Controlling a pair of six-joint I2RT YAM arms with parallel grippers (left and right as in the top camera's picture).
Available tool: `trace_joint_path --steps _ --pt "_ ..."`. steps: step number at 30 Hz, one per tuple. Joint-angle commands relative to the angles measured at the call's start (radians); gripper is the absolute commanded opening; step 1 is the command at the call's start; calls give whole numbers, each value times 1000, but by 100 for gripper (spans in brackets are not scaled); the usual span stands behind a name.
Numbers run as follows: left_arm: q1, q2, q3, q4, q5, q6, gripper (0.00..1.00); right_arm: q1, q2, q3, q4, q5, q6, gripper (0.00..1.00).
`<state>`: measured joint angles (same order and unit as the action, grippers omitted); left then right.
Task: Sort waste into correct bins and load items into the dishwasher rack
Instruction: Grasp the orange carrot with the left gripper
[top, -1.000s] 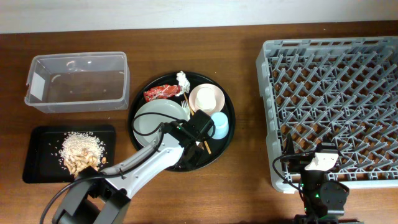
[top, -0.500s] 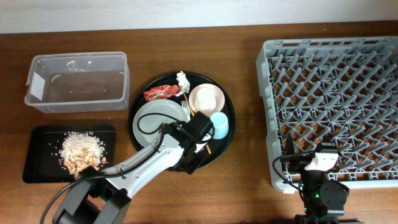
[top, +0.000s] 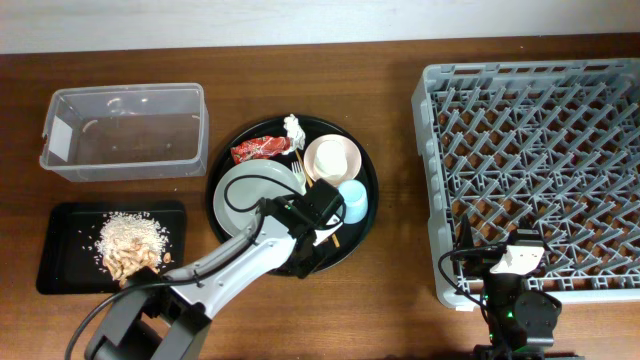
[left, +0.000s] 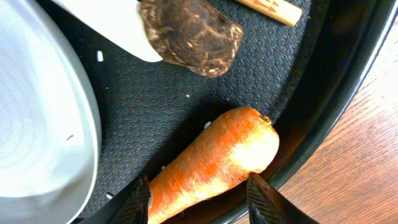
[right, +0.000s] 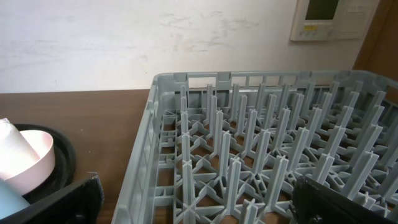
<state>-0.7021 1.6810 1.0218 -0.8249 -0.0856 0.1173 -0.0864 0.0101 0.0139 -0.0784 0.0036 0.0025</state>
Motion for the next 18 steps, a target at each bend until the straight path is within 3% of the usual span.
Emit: trace_joint_path --steps 1,6,15,18 --pt "-2 57 -38 15 -23 35 48 -6 -6 -8 -3 8 2 98" --pt "-2 77 -57 40 -16 35 45 -6 -6 -8 -3 8 2 99" --pt "-2 77 -57 65 -17 35 52 -6 -6 -8 -3 8 2 99" --pt "-2 77 -57 65 -17 35 33 -6 -6 -8 -3 8 2 99"
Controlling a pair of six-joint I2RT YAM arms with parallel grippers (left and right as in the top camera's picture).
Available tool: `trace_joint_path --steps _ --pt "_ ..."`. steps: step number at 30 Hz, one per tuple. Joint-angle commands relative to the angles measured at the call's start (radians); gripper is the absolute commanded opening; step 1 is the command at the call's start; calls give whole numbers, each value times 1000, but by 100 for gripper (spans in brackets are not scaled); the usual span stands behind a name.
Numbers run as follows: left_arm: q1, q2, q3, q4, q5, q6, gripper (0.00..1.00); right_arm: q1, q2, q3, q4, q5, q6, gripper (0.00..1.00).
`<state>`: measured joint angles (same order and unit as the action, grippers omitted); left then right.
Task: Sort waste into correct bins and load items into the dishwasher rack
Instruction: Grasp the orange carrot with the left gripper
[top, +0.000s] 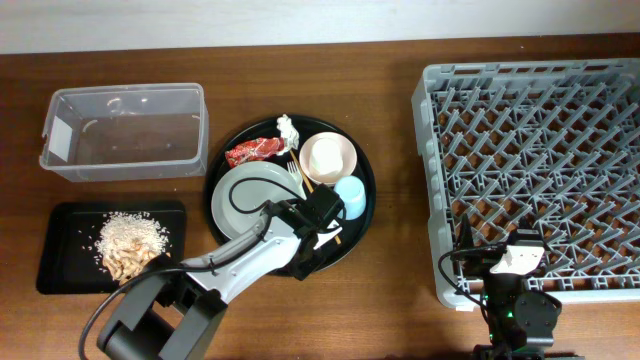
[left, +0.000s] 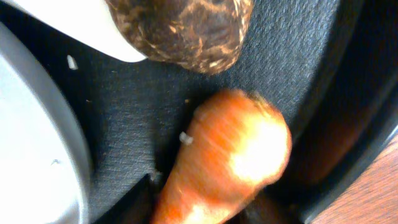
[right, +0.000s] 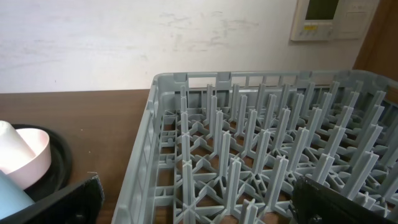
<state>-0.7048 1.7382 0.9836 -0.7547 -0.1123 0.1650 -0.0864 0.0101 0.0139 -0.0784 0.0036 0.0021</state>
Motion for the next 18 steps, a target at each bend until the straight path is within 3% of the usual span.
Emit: trace_joint_path --steps 1,4,8,14,18 --pt "0 19 -19 -5 10 -13 30 -6 -6 -8 -3 8 2 99" --pt "0 19 -6 -14 10 -13 16 -6 -6 -8 -3 8 2 99" --pt "0 19 24 -41 10 -13 8 -6 -4 -8 -3 8 2 99" --pt "0 17 55 -60 14 -14 1 -6 -3 -8 -3 8 2 99" --pt "0 6 92 -89 39 -21 1 -6 -3 -8 -3 8 2 99"
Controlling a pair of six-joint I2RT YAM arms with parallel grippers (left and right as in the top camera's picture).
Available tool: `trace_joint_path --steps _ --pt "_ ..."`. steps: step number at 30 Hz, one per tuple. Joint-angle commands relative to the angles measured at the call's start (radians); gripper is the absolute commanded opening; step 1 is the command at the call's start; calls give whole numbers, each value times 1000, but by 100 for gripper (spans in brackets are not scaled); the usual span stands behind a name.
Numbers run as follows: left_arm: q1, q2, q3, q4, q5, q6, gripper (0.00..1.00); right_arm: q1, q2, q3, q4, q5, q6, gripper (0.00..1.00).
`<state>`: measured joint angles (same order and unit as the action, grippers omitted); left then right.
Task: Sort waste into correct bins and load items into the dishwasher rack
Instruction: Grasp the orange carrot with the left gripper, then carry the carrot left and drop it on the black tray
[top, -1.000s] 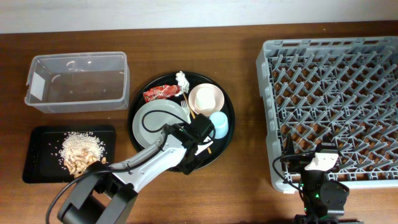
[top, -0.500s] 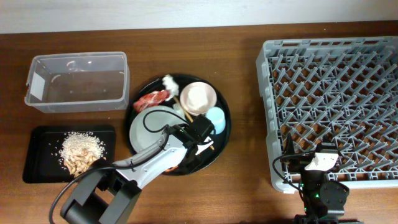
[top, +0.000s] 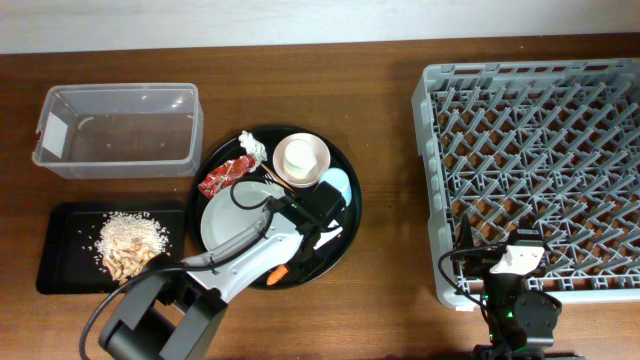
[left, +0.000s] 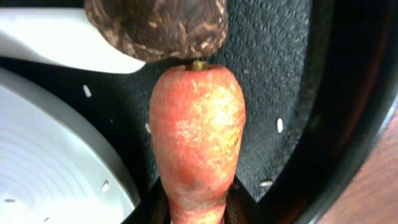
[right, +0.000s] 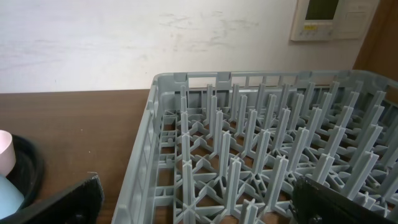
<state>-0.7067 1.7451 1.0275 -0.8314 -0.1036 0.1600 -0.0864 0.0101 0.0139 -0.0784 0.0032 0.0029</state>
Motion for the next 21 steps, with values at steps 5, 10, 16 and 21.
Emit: trace_joint_path --steps 5,10,16,21 --pt "3 -69 76 -15 81 -17 1 -6 -3 -8 -3 9 1 99" --pt "20 -172 77 -18 82 -83 1 -6 -3 -8 -3 9 1 99" --pt "156 -317 77 -30 82 -199 1 -6 -3 -8 -3 9 1 99" --pt "353 -360 77 -60 81 -349 1 -6 -3 -8 -3 9 1 99"
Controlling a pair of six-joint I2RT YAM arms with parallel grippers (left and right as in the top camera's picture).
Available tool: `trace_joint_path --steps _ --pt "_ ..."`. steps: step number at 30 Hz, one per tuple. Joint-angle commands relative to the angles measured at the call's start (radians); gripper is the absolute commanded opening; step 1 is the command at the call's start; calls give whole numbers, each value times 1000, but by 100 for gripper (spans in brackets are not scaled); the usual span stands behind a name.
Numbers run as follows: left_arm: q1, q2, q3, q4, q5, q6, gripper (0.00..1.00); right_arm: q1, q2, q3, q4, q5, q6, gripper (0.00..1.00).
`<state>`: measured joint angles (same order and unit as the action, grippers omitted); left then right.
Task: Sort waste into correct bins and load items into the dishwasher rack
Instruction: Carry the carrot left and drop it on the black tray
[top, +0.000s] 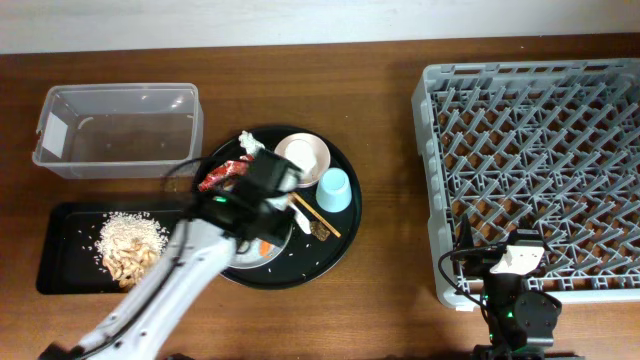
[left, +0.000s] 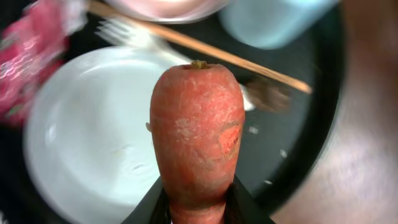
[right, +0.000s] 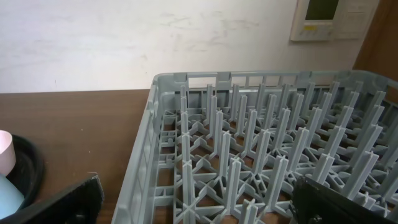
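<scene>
My left gripper (left: 197, 202) is shut on an orange carrot (left: 197, 134), held in the air over the white plate (left: 87, 149) on the round black tray (top: 345, 235). In the overhead view the carrot (top: 263, 247) shows just below the left wrist. Also on the tray are a pink bowl (top: 303, 155), a blue cup (top: 333, 190), a red wrapper (top: 224, 175), crumpled white paper (top: 248, 143), a chopstick (left: 211, 55), a fork (left: 127, 36) and a brown lump (top: 320, 230). My right gripper (right: 199, 208) stands open beside the grey dishwasher rack (top: 535, 170), holding nothing.
A clear plastic bin (top: 120, 130) stands at the back left. In front of it lies a black rectangular tray (top: 60, 270) with pale food scraps (top: 130, 245). The rack's near left wall (right: 140, 168) rises just ahead of the right gripper.
The left gripper, then low on the tray with the carrot's tip against the brown lump, now holds the carrot raised over the white plate, further left. The right arm has not moved.
The left gripper stood open around the carrot lying by the tray's front rim. Then it sat lower over it. Then it was shut on the carrot, with the round tray shifted left. Now the carrot hangs above the plate.
</scene>
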<state>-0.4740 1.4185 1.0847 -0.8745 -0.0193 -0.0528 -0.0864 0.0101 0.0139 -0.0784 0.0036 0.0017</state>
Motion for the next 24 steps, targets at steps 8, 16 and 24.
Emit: trace_joint_path --steps 8,16,24 --pt "546 -33 16 -63 -2 -385 1 -6 -3 -8 -3 8 2 99" --pt "852 -33 -31 -72 -2 -589 1 -6 -3 -8 -3 8 2 99" --pt "989 -33 -157 35 2 -676 8 -6 -3 -8 -3 8 2 99"
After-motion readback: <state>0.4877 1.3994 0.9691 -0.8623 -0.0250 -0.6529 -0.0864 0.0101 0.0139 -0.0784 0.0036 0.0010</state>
